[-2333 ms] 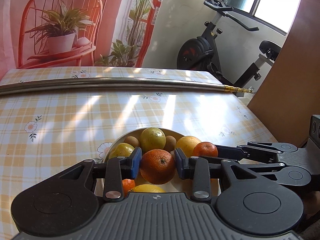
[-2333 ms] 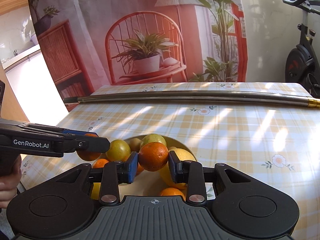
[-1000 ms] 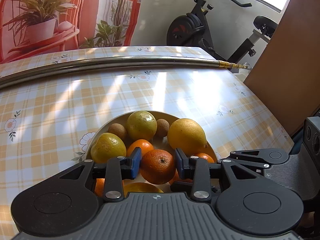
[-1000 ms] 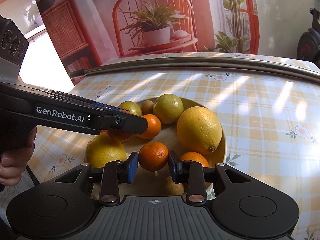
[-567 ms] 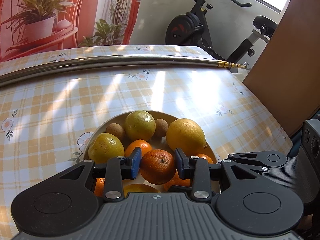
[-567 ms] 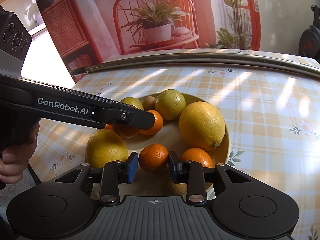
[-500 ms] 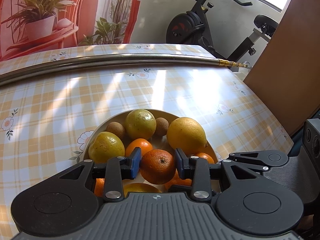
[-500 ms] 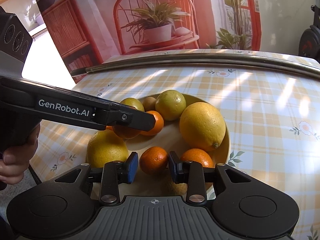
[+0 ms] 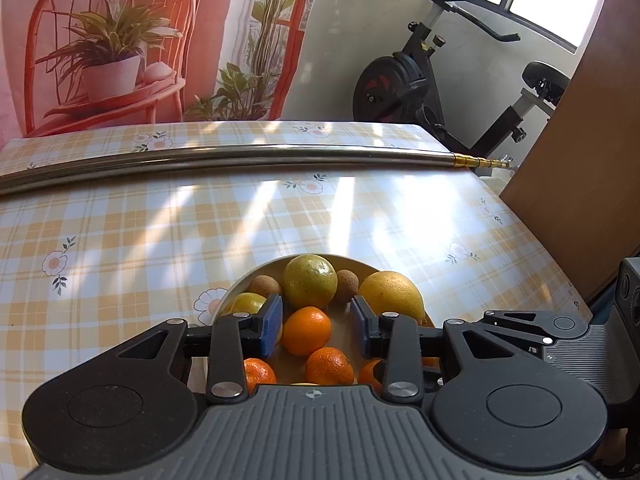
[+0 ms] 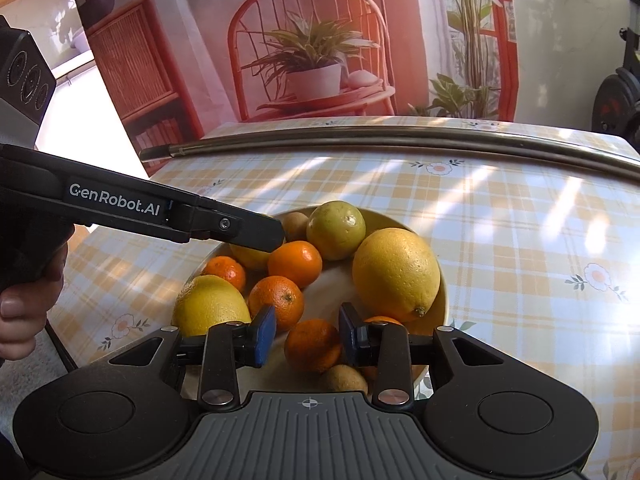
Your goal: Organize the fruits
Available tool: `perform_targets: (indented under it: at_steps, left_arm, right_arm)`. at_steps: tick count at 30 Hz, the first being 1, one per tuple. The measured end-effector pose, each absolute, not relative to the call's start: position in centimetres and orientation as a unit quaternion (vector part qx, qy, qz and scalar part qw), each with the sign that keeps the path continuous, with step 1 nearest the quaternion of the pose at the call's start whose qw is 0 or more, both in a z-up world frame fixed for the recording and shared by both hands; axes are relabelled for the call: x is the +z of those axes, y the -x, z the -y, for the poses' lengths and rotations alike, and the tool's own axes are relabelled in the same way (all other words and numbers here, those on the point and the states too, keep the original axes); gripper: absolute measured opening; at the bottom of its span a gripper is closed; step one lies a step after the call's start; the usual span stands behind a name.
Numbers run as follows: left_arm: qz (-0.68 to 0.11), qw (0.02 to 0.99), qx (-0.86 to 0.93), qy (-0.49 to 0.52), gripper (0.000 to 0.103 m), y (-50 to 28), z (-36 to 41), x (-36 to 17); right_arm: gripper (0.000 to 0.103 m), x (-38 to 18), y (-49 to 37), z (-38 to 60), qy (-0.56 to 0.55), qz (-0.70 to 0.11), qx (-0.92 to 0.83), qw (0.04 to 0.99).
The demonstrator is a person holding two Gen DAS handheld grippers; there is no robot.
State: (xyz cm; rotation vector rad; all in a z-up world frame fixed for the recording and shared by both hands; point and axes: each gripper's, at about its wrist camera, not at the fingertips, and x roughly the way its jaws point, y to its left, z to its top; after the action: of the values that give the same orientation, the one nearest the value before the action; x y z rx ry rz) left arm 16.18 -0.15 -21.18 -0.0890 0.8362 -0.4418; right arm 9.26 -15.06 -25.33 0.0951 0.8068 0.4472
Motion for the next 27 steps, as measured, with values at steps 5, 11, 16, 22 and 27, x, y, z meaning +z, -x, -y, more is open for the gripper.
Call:
perform_targets:
  at_steps: [5,11,16,22,27]
  left_arm:
    - [-0.362,0.915,-0.176,0.033,0.05,-15.1,-1.6,-18.2]
    - [-0.303,0.944,-0.131,0.022,0.066,-13.2,-3.4,-13.7]
    - [-0.248,0.962,-0.113,0.007,0.096,-11.4,-3.4,-10.4]
    - [-0.205,0.974,-0.094,-0.039,0.1,-9.6,-2.0,-7.3]
    - [-0.186,0.977,-0.101,-0.031,0.103,-8.5,-1.9,-5.5]
  right_arm:
    - [0.034,-22.9,-9.4,16.6,-0.05,-0.357,0.187,0.914]
    - [0.045,-18.4,-9.5,19.3,-0.063,-0.311,0.135,0.939]
    - [0.086,-14.3,-9.2,20.8,-0.061,-0.264,0.118,0.955]
    - [0.103,-10.3,-8.8,20.9,-0.061,-0.243,0.095,0.964]
    - [0.103,-8.1,-8.4,20.7,-0.064,-0.241,0.083,0.965]
